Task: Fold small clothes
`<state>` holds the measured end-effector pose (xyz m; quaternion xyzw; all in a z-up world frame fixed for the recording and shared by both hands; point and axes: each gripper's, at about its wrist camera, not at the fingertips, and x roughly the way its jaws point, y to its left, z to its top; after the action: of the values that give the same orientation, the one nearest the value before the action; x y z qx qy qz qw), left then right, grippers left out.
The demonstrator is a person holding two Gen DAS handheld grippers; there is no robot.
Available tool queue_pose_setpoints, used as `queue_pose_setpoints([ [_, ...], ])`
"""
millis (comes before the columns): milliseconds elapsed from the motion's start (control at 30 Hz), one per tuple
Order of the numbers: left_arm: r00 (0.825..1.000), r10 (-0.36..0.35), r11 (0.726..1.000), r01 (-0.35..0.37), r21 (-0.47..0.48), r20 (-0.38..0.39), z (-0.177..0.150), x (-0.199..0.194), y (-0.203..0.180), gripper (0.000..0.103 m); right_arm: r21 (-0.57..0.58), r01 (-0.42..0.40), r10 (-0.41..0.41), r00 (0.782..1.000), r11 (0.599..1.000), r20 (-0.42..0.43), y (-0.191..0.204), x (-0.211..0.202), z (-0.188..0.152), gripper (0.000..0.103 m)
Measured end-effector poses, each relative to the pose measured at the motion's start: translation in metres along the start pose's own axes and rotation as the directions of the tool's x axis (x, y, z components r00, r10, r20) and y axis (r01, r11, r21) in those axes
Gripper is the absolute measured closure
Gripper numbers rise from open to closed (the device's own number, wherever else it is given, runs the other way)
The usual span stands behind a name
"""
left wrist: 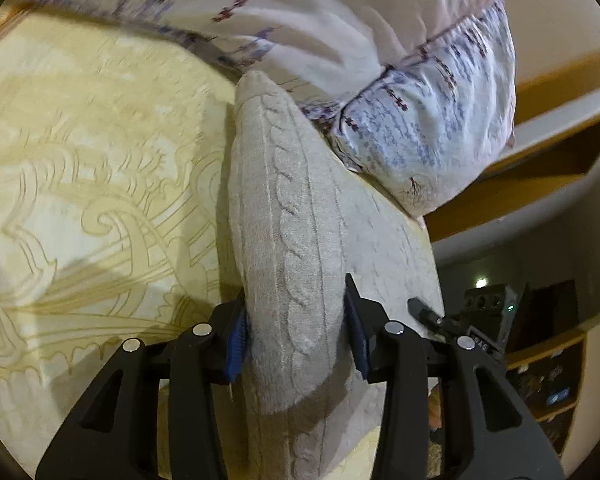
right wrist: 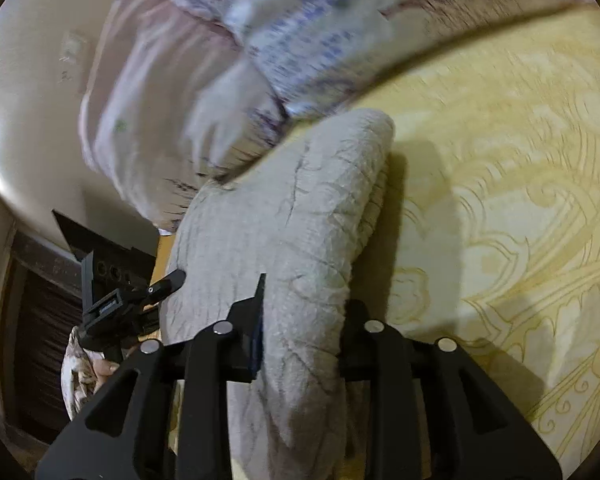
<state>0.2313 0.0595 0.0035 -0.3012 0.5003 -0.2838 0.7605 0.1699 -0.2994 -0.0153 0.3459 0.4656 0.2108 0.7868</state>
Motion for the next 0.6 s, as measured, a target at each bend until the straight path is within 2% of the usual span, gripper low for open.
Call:
queue_pose_setpoints([
  [67,1.0,0.01,1.0,-0.01,0.007,0.006,-0.001,0.001,-0.002,0.055,0.011,0.003,-0.003,1.0,1.0,-0.008,-0.002,-0.001,0.001,0.062],
  [233,0.995,0.087,0.994,-0.091,0.068,0.052,-0.002,-0.013,-0.015,0.051,0.06,-0.007,0.004,0.998,0.998,0.062,-0.01,-0.018,0.013,0.056],
  [333,0.974,0.142,0.973,-0.171,0.156,0.176,-0.004,-0.036,-0.033,0.047,0.087,-0.008,0.001,0.996,0.996,0.091,-0.016,-0.021,0.025,0.056],
  [433,0.961,0.137,0.944,-0.2,0.263,0.24,-0.012,-0.043,-0.059,0.043,0.084,0.005,-0.014,0.994,0.996,0.107,-0.016,-0.018,0.033,0.057],
  [533,0.962,0.137,0.892,-0.223,0.394,0.235,-0.025,-0.029,-0.088,0.039,0.038,0.038,-0.042,0.992,0.999,0.117,-0.01,-0.012,0.035,0.09],
  [600,0.965,0.149,0.859,-0.235,0.455,0.216,-0.032,-0.018,-0.099,0.039,-0.013,0.083,-0.08,0.985,0.997,0.153,-0.002,-0.013,0.035,0.094],
])
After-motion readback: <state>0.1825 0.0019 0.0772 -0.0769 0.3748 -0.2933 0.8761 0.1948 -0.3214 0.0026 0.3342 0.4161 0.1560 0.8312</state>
